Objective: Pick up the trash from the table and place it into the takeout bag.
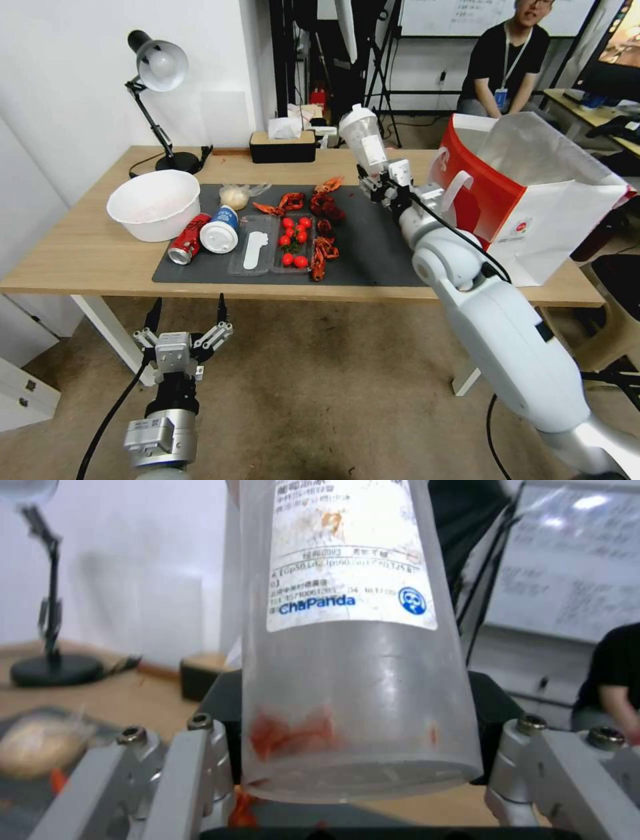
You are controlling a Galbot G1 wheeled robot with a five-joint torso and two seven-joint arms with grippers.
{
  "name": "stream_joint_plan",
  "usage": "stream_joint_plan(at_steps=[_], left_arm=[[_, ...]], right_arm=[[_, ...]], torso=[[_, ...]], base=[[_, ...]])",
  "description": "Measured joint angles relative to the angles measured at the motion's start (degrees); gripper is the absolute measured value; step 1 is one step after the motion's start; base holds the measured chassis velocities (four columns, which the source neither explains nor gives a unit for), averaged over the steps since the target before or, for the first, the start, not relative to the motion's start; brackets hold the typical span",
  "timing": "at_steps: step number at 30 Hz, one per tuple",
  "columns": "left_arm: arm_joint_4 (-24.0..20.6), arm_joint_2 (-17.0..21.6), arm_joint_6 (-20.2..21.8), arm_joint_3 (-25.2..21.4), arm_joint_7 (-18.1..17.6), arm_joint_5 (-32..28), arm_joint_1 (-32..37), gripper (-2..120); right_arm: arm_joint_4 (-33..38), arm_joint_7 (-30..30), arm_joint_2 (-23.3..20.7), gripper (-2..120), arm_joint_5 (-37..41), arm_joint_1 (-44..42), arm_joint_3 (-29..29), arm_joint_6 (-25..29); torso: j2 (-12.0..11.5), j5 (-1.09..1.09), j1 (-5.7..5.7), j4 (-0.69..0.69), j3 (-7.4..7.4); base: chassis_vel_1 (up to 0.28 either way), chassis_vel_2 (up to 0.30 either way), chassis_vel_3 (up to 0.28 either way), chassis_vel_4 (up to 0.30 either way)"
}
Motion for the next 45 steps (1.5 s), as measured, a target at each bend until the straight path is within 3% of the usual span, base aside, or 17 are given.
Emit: stream_joint_plan(at_steps=[6,10,16,23,26,32,45], left_arm=[[0.2,-0.1,-0.1,0.1,0.0,0.1,-0.1,100],[0.3,-0.4,-0.1,0.2,0.0,0.3,0.0,100],[0.3,-0.5,-0.1,0.3,0.0,0.4,0.1,100],[0.4,-0.6,-0.1,0.5,0.0,0.7,0.3,100],[0.5,-0.7,-0.2,0.5,0.0,0.7,0.5,100],[0.6,-0.6,-0.2,0.4,0.0,0.6,0.6,100],[0.4,-0.9,0.0,0.7,0.1,0.5,0.3,100]], right_arm=[[7.1,2.1,-2.4,52,1.3,-1.3,6.0,0.9],[11.9,8.1,-6.9,52,4.8,-0.1,11.3,-2.2],[12.1,15.3,-10.4,52,6.8,0.4,14.0,-8.2],[10.4,19.0,-11.1,53,7.2,-0.6,14.7,-9.5],[9.2,20.2,-10.5,78,7.1,-0.6,14.6,-9.2],[9.0,20.0,-10.4,96,6.9,-0.7,14.3,-9.0],[10.0,18.2,-9.6,100,6.9,-1.8,13.5,-8.9]], torso=[[0.0,0.0,0.0,0.0,0.0],[0.0,-0.01,0.0,0.0,0.0],[0.0,0.0,0.0,0.0,0.0],[0.0,0.0,0.0,0.0,0.01],[0.0,-0.01,0.0,0.0,0.0],[0.0,-0.01,0.0,0.0,0.0],[0.0,-0.01,0.0,0.0,0.0]], base=[[0.0,0.0,0.0,0.0],[0.0,0.0,0.0,0.0],[0.0,0.0,0.0,0.0],[0.0,0.0,0.0,0.0],[0.0,0.0,0.0,0.0],[0.0,0.0,0.0,0.0],[0.0,0.0,0.0,0.0]])
